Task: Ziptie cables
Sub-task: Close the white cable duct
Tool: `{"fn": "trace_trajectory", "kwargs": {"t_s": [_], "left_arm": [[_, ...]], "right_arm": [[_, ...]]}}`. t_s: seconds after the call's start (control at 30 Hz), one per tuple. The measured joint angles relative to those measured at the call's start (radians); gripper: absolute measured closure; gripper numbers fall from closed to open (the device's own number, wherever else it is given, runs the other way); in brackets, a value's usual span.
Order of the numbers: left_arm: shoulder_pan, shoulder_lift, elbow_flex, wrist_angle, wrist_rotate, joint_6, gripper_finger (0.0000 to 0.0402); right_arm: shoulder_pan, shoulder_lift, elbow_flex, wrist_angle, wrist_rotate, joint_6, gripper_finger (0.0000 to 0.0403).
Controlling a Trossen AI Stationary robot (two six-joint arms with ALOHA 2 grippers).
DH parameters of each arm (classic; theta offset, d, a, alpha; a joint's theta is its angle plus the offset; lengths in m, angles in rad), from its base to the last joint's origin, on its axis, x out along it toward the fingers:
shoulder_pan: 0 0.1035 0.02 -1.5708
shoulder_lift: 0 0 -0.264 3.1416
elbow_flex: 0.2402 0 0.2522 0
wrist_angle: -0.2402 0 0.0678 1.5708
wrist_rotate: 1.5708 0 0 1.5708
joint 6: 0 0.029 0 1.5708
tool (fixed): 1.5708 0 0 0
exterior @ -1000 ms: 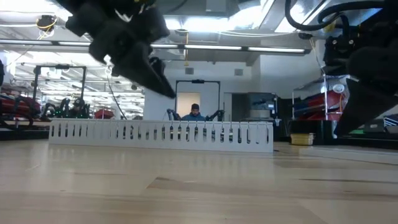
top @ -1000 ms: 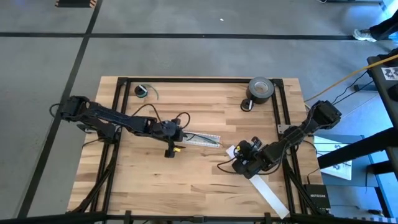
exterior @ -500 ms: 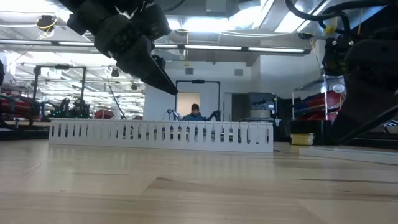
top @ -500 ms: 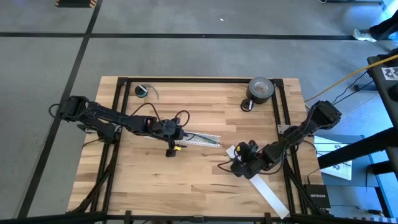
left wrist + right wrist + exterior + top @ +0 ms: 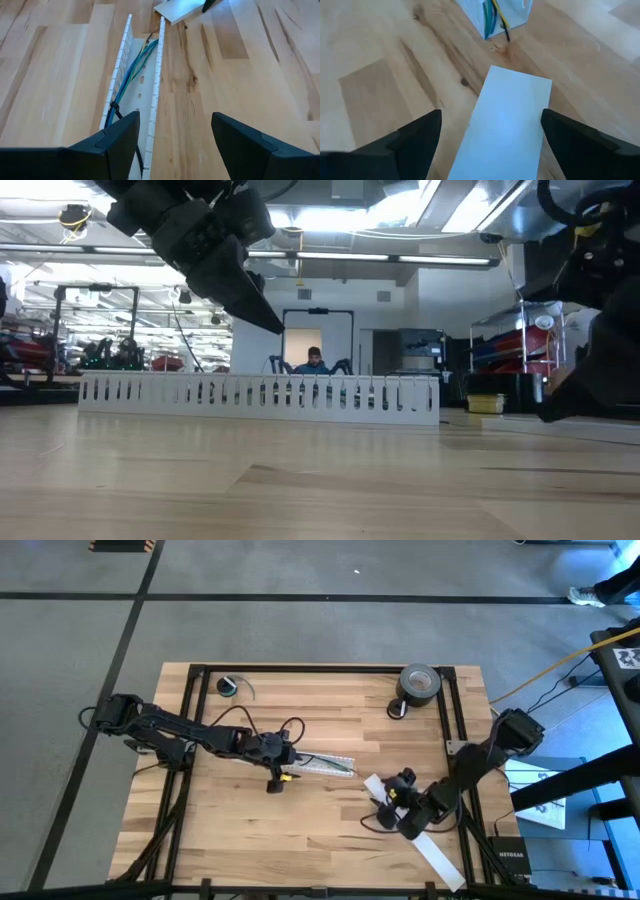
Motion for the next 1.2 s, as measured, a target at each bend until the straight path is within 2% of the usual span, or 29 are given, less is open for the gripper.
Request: {"fn": "trace_trajectory", "kwargs": {"t_s": [0.27,0.37,0.5,0.7,0.87,1.2], "left_arm": [[0.010,0.000,0.000,0.041,-0.008,-0.009,0.0169],[0.011,0.000,0.000,0.047,-0.009,-0.009,0.0169],[0.013,0.000,-0.001,0.047,-0.010,0.001,0.0169],[0.014,0.000,-0.001,0.048,-0.012,0.008,0.0169],[0.014,0.000,-0.001,0.047,-0.012,0.005,0.0169],[0.014,0.000,-0.001,0.099,-0.012,0.011,0.0169]], "right_arm": [[0.007,0.101,0.003,0.001,0.052,0.063,0.0072],[0.007,0.111,0.004,-0.005,0.066,0.108,0.0072],[0.008,0.112,0.003,-0.002,0.051,0.091,0.0074],[0.012,0.140,0.004,0.010,0.059,0.047,0.0122],[0.011,0.159,0.007,0.025,0.083,0.075,0.0170],[-0.013,0.105,0.051,-0.083,0.076,0.053,0.0173]]}}
